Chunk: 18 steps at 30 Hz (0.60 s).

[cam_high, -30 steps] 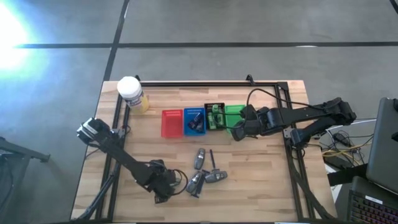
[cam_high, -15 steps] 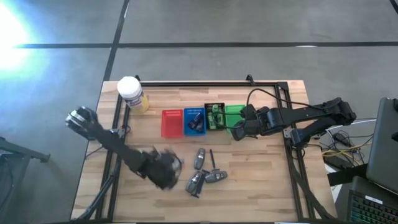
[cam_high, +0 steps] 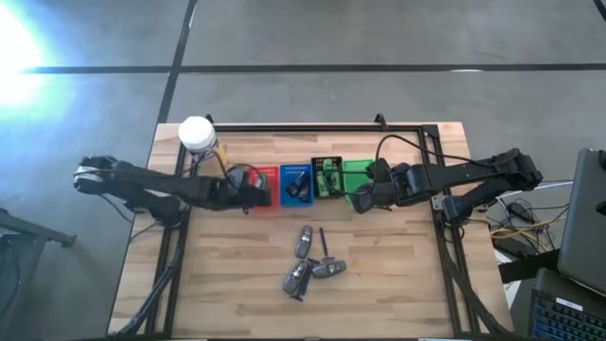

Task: Pick & Place Travel size toiletries
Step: Put the gray deodorant into the red bin

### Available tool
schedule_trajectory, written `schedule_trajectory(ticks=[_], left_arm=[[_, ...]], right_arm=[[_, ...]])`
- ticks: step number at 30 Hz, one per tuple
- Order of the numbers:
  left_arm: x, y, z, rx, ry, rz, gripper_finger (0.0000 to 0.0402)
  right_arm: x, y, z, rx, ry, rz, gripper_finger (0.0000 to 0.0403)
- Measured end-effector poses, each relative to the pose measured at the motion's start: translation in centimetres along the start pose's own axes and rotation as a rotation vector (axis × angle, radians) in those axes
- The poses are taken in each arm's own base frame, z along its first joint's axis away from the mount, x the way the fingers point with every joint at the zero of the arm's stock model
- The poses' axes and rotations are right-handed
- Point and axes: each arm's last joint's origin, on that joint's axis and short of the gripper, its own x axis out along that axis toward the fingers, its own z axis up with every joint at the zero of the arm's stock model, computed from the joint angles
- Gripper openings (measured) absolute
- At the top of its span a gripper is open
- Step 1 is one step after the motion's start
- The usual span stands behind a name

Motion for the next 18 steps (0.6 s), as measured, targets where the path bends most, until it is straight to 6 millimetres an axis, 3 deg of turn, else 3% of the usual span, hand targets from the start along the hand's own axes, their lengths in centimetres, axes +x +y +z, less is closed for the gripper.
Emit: schedule_trajectory(ticks=[8,18], left_arm=[[1.1,1.1,1.8,0.026,-0.025,0.061,0.0230],[1.1,1.0,2.0,0.023,-0.033,0.056,0.0295]], right_arm=[[0.0,0.0,0.0,0.021,-0.002,0.002,0.0340],[0.0,0.1,0.1,0.028,-0.009,0.011,0.0351]])
